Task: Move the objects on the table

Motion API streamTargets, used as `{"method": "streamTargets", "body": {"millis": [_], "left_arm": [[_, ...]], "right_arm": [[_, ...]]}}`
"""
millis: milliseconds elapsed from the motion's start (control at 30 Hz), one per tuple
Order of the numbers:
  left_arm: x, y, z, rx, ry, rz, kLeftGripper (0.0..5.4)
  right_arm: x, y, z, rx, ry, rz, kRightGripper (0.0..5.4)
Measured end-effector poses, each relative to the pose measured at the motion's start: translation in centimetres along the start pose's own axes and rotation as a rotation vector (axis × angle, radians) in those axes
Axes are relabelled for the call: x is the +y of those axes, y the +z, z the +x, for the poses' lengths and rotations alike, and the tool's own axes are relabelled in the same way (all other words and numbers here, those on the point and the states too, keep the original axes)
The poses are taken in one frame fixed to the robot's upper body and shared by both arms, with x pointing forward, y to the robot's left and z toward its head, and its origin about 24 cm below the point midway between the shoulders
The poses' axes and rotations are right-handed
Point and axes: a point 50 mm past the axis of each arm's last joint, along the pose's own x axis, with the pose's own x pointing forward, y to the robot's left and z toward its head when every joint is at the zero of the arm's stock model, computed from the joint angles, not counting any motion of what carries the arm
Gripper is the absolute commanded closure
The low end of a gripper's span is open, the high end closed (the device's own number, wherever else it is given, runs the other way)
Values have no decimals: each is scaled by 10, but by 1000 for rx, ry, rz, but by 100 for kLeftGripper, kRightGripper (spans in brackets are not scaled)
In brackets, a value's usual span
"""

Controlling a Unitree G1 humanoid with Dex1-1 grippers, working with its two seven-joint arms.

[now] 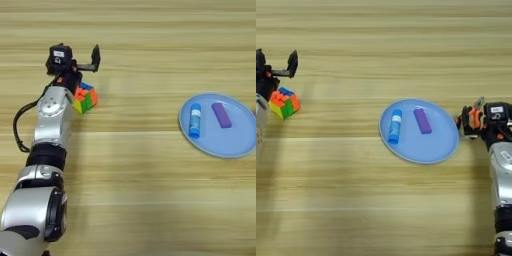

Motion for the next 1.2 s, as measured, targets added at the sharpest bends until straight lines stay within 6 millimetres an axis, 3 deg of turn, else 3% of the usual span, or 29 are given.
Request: {"method": "streamTargets", "body": {"millis": [267,767,1200], "left_arm": [[0,0,0,1,0,-2,0],[0,0,0,1,0,-2,0],[0,0,0,1,0,-2,0]], "right_arm": [[7,-12,-1,32,36,-30,1],[5,-18,0,45,41,-44,1],[45,-9,2,-6,161,-33,1]]}}
